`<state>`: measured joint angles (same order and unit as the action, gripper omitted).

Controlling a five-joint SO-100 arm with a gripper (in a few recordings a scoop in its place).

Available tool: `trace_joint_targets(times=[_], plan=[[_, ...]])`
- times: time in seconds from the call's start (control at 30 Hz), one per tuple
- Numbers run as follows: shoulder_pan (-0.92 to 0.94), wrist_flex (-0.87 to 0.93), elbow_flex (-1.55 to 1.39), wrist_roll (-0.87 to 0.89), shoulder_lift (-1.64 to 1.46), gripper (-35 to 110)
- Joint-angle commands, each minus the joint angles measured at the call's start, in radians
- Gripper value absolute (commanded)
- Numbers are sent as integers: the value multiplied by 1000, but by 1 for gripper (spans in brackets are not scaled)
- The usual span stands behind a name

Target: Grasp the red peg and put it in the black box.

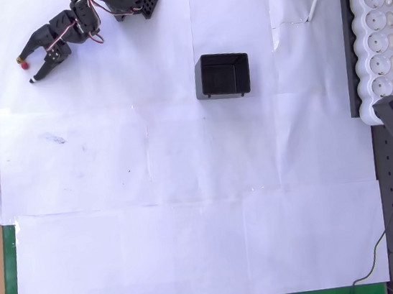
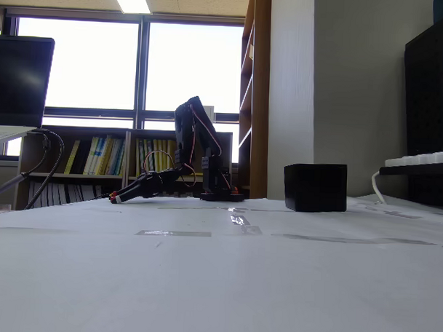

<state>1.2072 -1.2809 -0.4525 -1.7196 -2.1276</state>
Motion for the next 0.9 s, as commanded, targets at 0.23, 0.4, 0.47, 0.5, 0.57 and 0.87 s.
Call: trace_joint_targets(times=[0.23, 0.4, 0.47, 0.5, 0.57, 0.87], plan=[[35, -5, -15, 8, -18, 17], [37, -6, -14, 6, -20, 12], [37, -6, -14, 6, -20, 12], [37, -6, -14, 6, -20, 12], [37, -6, -14, 6, -20, 11], [35, -6, -12, 6, -20, 7]])
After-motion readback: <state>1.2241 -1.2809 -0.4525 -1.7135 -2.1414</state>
